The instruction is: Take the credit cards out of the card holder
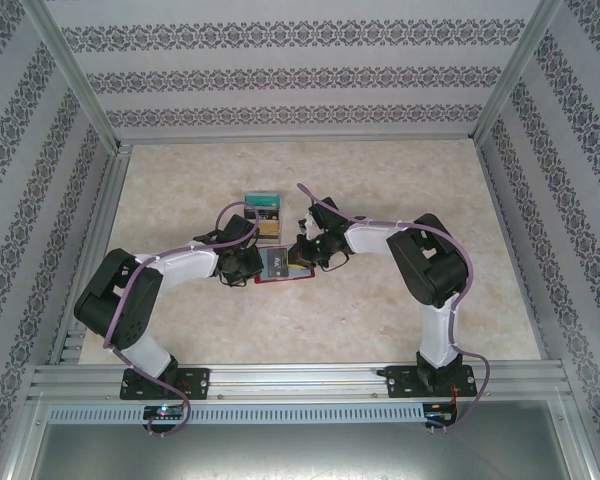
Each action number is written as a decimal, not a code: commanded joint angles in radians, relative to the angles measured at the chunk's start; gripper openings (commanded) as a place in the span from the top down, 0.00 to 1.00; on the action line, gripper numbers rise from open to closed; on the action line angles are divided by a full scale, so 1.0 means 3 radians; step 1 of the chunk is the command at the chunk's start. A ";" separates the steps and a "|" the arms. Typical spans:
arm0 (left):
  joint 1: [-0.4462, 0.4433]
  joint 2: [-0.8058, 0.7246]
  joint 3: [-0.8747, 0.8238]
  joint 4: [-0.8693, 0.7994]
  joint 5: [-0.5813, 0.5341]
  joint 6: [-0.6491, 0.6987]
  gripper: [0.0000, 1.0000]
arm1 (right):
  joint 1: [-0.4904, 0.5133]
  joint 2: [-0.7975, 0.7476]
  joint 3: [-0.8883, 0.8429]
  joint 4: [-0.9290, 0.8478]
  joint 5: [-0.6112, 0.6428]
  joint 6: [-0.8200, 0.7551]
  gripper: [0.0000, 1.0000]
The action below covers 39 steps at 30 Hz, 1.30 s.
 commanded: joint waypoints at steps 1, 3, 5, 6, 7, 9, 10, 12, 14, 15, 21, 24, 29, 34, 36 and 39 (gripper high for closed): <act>0.0003 0.0097 -0.0077 -0.0028 -0.0020 0.0030 1.00 | -0.0036 -0.0103 -0.0091 -0.0033 0.0038 -0.0034 1.00; 0.0003 0.0078 -0.0075 -0.0033 -0.0024 0.0035 1.00 | -0.0031 -0.0103 -0.0106 -0.0018 0.0028 -0.0033 1.00; 0.0000 0.0034 -0.0042 -0.0089 -0.0043 0.0059 1.00 | -0.0028 -0.0094 -0.0101 -0.0012 0.0028 -0.0034 1.00; 0.0003 0.0009 -0.0008 -0.0122 -0.0058 0.0081 1.00 | -0.0023 -0.0092 -0.0099 -0.0009 0.0023 -0.0035 1.00; 0.0004 -0.0032 0.0027 -0.0177 -0.0078 0.0100 0.97 | -0.0021 -0.0092 -0.0092 -0.0006 0.0026 -0.0030 0.98; 0.0002 -0.0120 0.0102 -0.0288 -0.0128 0.0141 0.96 | -0.0021 -0.0092 -0.0079 0.0007 0.0026 -0.0034 0.87; 0.0003 -0.0172 0.0144 -0.0339 -0.0150 0.0165 0.95 | -0.0020 -0.0096 -0.0083 0.0012 0.0029 -0.0029 0.81; 0.0003 -0.0243 0.0230 -0.0403 -0.0167 0.0213 0.94 | -0.0020 -0.0087 -0.0075 0.0033 0.0019 -0.0028 0.78; -0.0002 -0.0254 0.0315 -0.0395 -0.0116 0.0239 0.94 | -0.0015 -0.0077 -0.0072 0.0071 0.0000 -0.0010 0.75; -0.0003 -0.0239 0.0341 -0.0378 -0.0086 0.0250 0.94 | -0.0016 -0.0077 -0.0069 0.0087 0.0002 -0.0002 0.74; -0.0072 0.0071 0.0473 -0.0227 0.0052 0.0259 0.98 | 0.0025 -0.0010 -0.0018 0.0121 -0.0006 0.0032 0.73; -0.0096 0.0204 0.0435 -0.0186 0.0064 0.0231 1.00 | 0.0046 0.0013 -0.0031 0.0154 -0.0003 0.0063 0.72; -0.0099 0.0283 0.0293 -0.0095 0.0108 0.0179 1.00 | 0.0078 0.0039 -0.0047 0.0238 -0.0027 0.0124 0.72; -0.0119 0.0295 0.0242 -0.0059 0.0130 0.0149 1.00 | 0.0110 0.0087 -0.0039 0.0345 -0.0075 0.0205 0.76; -0.0124 0.0285 0.0238 -0.0079 0.0119 0.0157 1.00 | 0.0115 0.0092 -0.0046 0.0351 -0.0070 0.0213 0.80; -0.0122 0.0250 0.0223 -0.0095 0.0095 0.0165 1.00 | 0.0096 0.0057 -0.0092 0.0365 -0.0019 0.0229 0.91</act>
